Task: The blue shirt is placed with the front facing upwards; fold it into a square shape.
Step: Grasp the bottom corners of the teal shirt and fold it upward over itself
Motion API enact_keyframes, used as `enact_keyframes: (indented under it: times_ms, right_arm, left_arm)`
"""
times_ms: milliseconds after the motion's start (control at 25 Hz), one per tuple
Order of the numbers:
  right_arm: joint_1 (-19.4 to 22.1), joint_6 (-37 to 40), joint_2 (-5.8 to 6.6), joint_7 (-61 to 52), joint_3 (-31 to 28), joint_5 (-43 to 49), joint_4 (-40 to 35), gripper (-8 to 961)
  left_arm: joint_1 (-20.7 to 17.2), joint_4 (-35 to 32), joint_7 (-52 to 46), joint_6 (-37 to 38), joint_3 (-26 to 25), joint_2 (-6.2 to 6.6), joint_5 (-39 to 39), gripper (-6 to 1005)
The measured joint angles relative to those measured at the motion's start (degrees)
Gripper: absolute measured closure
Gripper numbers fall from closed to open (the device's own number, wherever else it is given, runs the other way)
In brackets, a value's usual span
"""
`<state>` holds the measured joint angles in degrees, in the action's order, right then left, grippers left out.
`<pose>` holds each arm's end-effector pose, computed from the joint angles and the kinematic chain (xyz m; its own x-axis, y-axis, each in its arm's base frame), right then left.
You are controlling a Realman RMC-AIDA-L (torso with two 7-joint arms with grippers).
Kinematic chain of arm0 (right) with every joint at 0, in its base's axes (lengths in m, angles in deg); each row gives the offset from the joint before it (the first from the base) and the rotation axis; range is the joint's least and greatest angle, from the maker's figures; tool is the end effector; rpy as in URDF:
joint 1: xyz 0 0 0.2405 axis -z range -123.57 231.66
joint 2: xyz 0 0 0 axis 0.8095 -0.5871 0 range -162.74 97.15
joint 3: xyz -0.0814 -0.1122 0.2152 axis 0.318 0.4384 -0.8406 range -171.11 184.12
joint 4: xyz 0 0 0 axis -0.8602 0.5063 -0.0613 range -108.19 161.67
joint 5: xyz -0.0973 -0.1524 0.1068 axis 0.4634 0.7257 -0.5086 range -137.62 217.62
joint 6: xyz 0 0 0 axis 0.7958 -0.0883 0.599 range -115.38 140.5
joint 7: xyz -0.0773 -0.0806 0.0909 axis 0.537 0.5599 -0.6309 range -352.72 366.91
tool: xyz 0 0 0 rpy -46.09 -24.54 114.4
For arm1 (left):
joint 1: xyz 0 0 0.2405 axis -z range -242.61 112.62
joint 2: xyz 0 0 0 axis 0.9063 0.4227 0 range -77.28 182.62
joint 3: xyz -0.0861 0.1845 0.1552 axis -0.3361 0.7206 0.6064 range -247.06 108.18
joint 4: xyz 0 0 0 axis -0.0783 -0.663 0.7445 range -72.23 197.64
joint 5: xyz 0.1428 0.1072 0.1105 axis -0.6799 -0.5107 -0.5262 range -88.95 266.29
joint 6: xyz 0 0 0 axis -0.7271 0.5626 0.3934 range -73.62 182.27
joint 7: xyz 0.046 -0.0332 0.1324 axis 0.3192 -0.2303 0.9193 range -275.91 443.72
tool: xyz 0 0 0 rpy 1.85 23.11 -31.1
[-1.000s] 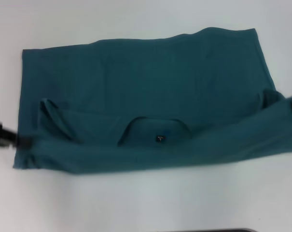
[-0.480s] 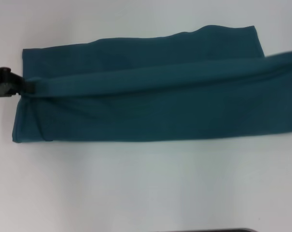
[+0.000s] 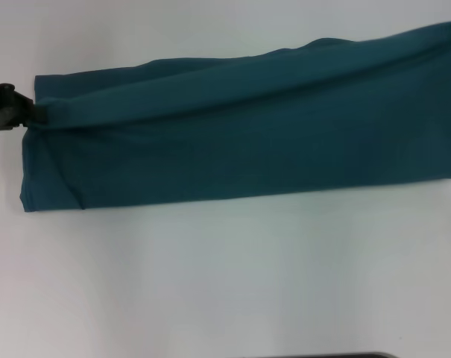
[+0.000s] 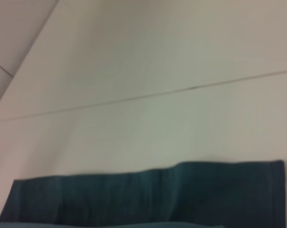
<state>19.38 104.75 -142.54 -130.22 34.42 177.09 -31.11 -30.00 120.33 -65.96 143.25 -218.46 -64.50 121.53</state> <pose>0.2870 0.3705 0.1413 0.3307 -0.8130 -0.4792 -0.9428 -0.2620 -0.2062 -0.2935 0.3594 0.0767 0.0986 0.9182 0.3838 0.9849 -0.0350 -0.1693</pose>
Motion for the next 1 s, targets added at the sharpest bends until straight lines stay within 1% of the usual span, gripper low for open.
enact_keyframes:
  times_ms: [120,240,320,560,760,840,1000]
  right_arm:
    - [0.0,-1.8,-0.57,0.2,0.1,-1.1,0.3,885]
    - [0.3,-4.2,-1.86,0.5,0.4,-1.1,0.5,885]
    - [0.7,-5.5,-2.33,0.5,1.0,-0.9,1.0,884]
    - [1.3,-9.2,-2.65,0.0,3.7,-0.4,4.9,882]
    - [0.8,-12.8,-2.97,-0.2,4.2,1.3,7.7,880]
    - [0.7,-13.8,-3.01,-0.2,4.6,1.4,7.9,880]
    - [0.7,-14.7,-2.95,-0.3,4.7,1.4,7.9,878]
  left_arm:
    - [0.1,-0.4,-0.1,-2.1,0.6,-0.40,-0.1,888]
    - [0.1,-0.6,0.0,-4.7,1.0,-1.15,0.0,888]
    - [0.0,-0.7,0.3,-6.2,1.0,-1.52,0.1,888]
    - [-0.4,-0.8,0.7,-11.9,1.0,-3.39,0.4,889]
    - [-0.5,-0.8,0.9,-15.8,0.9,-4.80,2.0,889]
    - [-0.8,-1.1,1.4,-15.8,0.6,-4.90,4.7,889]
    - [-2.2,-2.2,2.1,-14.5,0.7,-3.90,12.4,889]
